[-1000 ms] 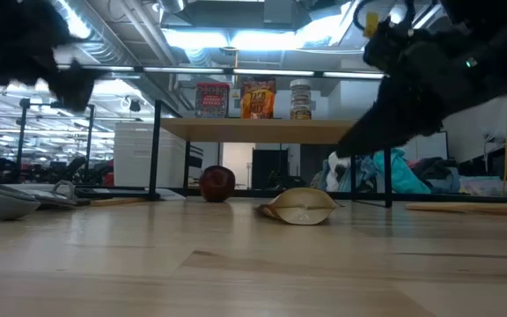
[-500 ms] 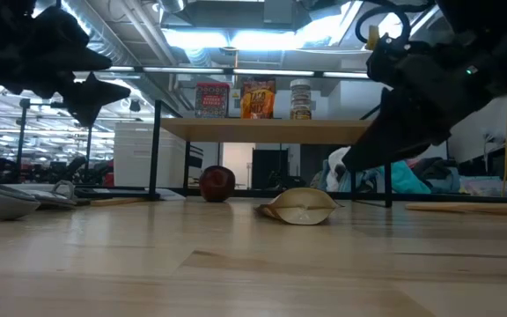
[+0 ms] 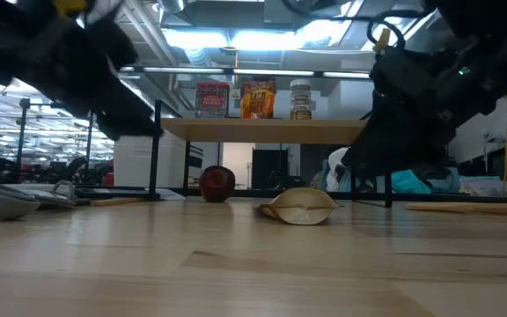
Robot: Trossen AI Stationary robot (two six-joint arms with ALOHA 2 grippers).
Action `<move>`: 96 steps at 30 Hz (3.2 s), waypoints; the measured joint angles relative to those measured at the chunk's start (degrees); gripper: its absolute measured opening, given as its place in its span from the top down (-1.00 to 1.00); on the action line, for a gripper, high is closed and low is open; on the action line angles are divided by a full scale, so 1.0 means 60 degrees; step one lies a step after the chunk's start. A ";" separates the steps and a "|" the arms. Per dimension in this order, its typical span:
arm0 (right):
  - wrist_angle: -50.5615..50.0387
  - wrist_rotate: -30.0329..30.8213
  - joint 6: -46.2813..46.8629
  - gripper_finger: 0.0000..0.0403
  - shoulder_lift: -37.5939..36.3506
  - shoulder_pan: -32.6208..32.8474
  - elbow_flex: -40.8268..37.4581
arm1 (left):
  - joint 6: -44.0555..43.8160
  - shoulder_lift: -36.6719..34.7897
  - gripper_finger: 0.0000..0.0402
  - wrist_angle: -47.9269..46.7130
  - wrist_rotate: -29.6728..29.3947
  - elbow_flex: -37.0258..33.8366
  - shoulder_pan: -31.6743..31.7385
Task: Shelf spices
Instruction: Put the orange seasoning pack on the shelf aligned with the other orange seasoning pack
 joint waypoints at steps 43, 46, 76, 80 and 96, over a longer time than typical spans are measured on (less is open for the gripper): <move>0.1642 -0.1619 0.5994 -0.12 0.2379 -0.0585 0.0757 | 0.1472 0.7231 -0.17 0.1227 0.0486 0.4062 0.0248; 0.1558 -0.1592 0.6102 -0.12 0.2395 -0.0588 0.0815 | 0.1472 0.7231 -0.17 0.1237 0.0512 0.4062 0.0248; 0.1523 -0.3032 0.6080 -0.12 0.2698 -0.0562 0.1800 | 0.1242 0.7457 -0.17 0.1087 0.0459 0.4065 -0.0016; 0.1272 -0.2687 0.5590 -0.12 0.2551 -0.0551 0.1783 | 0.1239 0.7458 -0.17 0.1049 0.0459 0.4065 -0.0066; 0.0114 -0.3189 0.6221 -0.12 0.2106 -0.0562 0.1792 | 0.1264 0.7479 -0.17 0.1063 0.0485 0.4051 -0.0066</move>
